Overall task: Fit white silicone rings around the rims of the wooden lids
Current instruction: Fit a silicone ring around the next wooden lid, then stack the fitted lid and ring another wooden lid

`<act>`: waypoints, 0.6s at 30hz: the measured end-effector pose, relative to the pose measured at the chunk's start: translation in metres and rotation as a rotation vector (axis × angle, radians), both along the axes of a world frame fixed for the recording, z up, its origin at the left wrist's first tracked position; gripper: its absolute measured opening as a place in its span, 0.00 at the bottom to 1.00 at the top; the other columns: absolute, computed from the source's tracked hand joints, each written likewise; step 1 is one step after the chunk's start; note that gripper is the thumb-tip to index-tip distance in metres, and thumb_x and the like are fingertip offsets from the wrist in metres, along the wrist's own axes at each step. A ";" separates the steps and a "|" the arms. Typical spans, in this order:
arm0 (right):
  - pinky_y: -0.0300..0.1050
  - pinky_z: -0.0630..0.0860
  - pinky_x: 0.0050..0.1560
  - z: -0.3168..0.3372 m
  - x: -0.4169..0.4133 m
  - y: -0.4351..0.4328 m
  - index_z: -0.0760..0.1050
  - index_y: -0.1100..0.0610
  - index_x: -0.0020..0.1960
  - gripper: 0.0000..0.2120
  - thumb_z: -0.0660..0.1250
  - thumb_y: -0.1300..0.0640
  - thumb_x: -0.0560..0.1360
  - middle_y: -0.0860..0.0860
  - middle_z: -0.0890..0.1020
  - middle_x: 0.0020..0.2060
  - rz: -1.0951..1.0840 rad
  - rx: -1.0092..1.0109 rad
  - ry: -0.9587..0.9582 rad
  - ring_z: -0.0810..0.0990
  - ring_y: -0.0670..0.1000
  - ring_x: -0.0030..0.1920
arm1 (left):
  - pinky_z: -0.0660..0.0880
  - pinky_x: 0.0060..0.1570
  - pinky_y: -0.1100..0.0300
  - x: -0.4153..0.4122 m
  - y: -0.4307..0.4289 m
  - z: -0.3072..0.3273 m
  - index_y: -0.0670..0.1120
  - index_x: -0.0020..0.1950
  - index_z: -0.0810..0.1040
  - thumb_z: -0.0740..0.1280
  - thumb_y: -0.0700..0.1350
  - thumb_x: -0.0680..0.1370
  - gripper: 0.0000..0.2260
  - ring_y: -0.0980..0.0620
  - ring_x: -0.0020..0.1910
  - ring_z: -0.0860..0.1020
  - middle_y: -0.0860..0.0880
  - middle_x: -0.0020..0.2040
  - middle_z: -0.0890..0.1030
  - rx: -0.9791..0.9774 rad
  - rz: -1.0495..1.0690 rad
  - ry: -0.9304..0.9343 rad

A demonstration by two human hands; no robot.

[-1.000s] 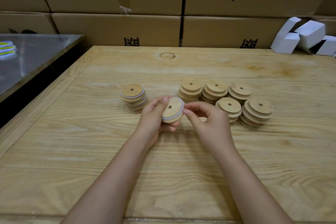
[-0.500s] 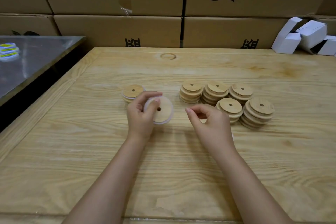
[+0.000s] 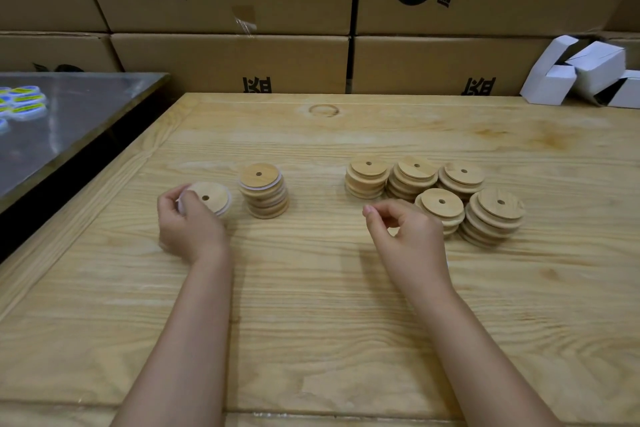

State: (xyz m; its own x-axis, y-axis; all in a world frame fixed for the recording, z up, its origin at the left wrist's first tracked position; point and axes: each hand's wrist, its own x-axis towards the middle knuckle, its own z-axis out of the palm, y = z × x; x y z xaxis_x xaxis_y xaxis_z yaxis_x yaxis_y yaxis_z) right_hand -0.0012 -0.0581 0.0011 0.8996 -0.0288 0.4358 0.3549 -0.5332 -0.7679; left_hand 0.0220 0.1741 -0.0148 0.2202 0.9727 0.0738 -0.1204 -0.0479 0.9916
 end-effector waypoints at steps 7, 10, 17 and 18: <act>0.44 0.72 0.43 0.001 0.000 -0.001 0.81 0.57 0.40 0.08 0.67 0.57 0.75 0.47 0.81 0.33 0.000 -0.030 0.010 0.77 0.44 0.37 | 0.57 0.63 0.55 0.001 0.000 -0.003 0.50 0.49 0.78 0.58 0.47 0.75 0.10 0.45 0.52 0.75 0.46 0.49 0.82 0.206 -0.127 0.458; 0.45 0.73 0.43 0.000 0.000 0.000 0.81 0.57 0.41 0.07 0.67 0.57 0.75 0.47 0.81 0.34 0.006 -0.048 0.006 0.77 0.45 0.38 | 0.58 0.65 0.54 0.003 0.001 -0.006 0.50 0.50 0.78 0.58 0.46 0.75 0.10 0.44 0.53 0.75 0.45 0.49 0.83 0.260 -0.163 0.542; 0.49 0.73 0.42 0.001 0.000 -0.003 0.81 0.59 0.41 0.07 0.67 0.58 0.75 0.49 0.81 0.34 -0.009 -0.077 -0.037 0.78 0.49 0.38 | 0.61 0.63 0.51 0.006 0.006 -0.012 0.48 0.53 0.82 0.59 0.43 0.74 0.13 0.40 0.58 0.72 0.41 0.52 0.81 0.386 -0.224 0.729; 0.49 0.73 0.42 0.001 0.001 -0.004 0.81 0.59 0.41 0.07 0.67 0.58 0.75 0.49 0.81 0.35 -0.019 -0.082 -0.046 0.78 0.49 0.38 | 0.61 0.63 0.51 0.006 0.005 -0.012 0.48 0.53 0.82 0.59 0.43 0.75 0.13 0.40 0.58 0.72 0.41 0.52 0.81 0.389 -0.226 0.739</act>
State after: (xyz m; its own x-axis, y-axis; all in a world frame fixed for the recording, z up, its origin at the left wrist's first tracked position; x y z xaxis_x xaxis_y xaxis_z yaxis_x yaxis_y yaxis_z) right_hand -0.0003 -0.0617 0.0019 0.8781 -0.0082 0.4785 0.3783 -0.6004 -0.7046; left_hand 0.0281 0.1794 -0.0272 0.5283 0.8349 0.1544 0.5007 -0.4533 0.7375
